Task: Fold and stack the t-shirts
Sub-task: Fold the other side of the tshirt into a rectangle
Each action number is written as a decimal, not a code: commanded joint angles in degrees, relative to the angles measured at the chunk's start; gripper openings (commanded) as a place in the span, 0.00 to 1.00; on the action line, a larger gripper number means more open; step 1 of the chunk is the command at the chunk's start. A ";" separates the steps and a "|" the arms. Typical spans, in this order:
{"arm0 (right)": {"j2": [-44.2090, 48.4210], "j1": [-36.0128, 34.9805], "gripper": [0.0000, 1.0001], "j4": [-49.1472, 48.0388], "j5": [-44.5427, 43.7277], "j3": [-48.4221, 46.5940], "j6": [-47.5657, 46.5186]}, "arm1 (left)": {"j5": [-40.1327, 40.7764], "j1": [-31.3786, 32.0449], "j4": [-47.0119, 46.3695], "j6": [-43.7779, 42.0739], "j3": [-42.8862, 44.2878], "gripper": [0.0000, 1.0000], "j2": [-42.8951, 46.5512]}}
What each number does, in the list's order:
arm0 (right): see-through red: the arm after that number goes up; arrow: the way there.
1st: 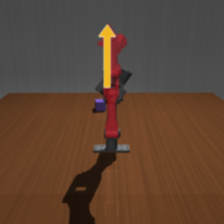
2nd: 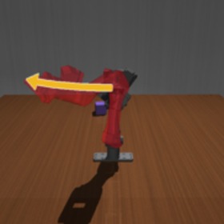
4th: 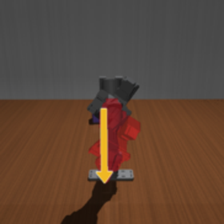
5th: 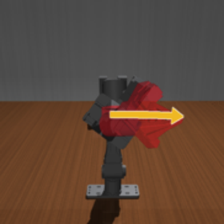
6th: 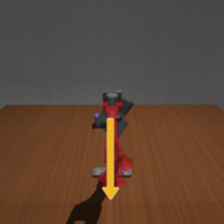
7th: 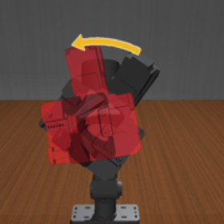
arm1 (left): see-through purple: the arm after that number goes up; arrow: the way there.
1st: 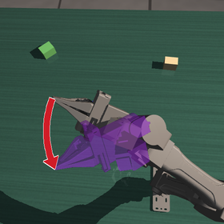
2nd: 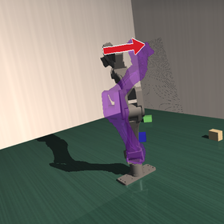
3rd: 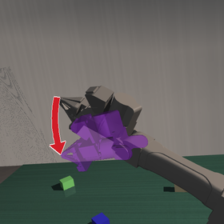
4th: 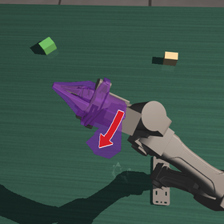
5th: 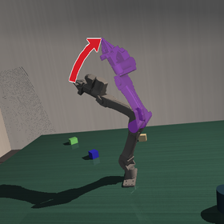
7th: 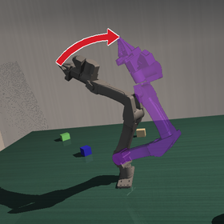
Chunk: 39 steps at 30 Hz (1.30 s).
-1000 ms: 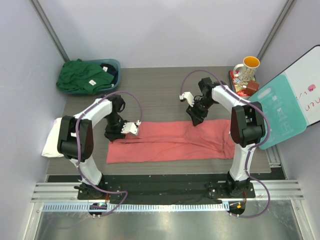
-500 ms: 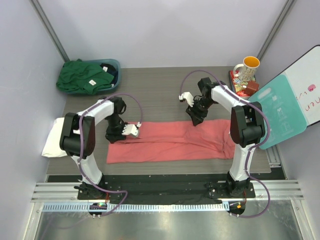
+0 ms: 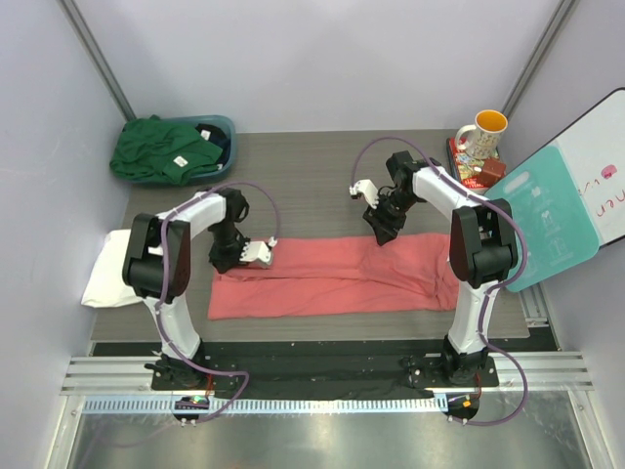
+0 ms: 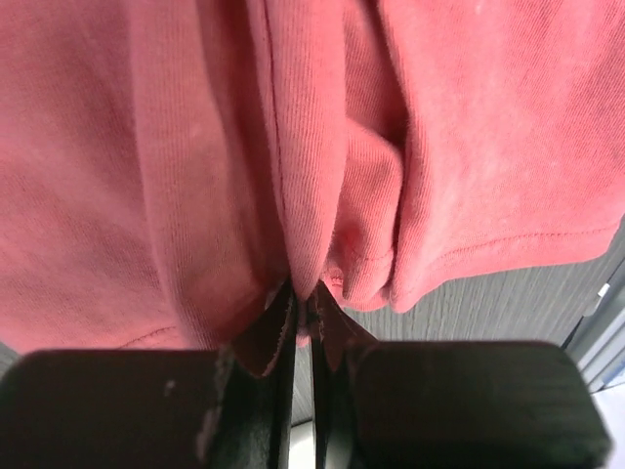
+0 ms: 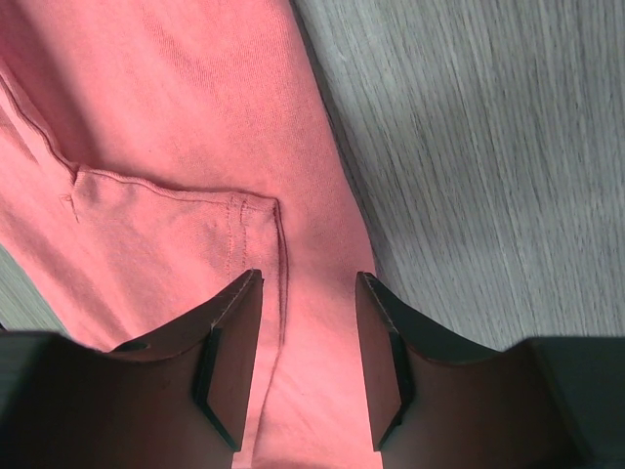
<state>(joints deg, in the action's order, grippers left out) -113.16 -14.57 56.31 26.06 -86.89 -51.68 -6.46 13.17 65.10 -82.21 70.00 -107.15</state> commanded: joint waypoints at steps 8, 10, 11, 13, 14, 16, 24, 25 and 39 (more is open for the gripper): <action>1.90 -0.37 0.48 -0.86 -0.13 -1.53 -0.35 | 0.57 0.10 8.46 -0.14 6.29 0.03 3.52; 2.16 -0.37 0.48 -0.94 -0.22 -1.35 -0.44 | 0.05 0.10 11.18 -0.14 8.40 0.03 4.14; 2.16 -0.46 0.48 -0.94 -0.40 -1.18 -0.70 | -0.83 0.10 12.49 -0.40 9.01 0.03 4.49; 2.25 -0.37 0.48 -0.94 -0.58 -1.09 -0.88 | -1.27 0.10 15.48 -1.45 10.24 0.03 5.46; 2.33 -0.37 0.48 -0.94 -0.66 -1.09 -0.96 | -1.28 0.19 16.10 -1.72 10.42 0.04 5.64; 2.25 -0.46 0.48 -0.94 -0.66 -1.09 -1.14 | -1.01 0.28 17.42 -3.12 9.72 0.07 6.34; 2.77 -0.46 0.48 -0.86 -1.63 -0.65 -1.49 | 0.31 1.77 23.58 -7.17 6.82 0.09 7.48; 2.77 -0.46 0.48 -0.86 -1.72 -0.56 -1.58 | 0.31 1.86 24.10 -7.60 6.91 0.09 7.40; 2.51 -0.46 0.48 -1.03 -2.33 -0.29 -1.41 | 0.57 3.27 30.17 -10.60 5.15 0.00 8.71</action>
<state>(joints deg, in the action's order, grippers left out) -113.14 -14.63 55.77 23.66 -86.46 -52.40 -6.48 16.12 75.68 -90.67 76.62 -101.73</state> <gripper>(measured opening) 0.483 0.007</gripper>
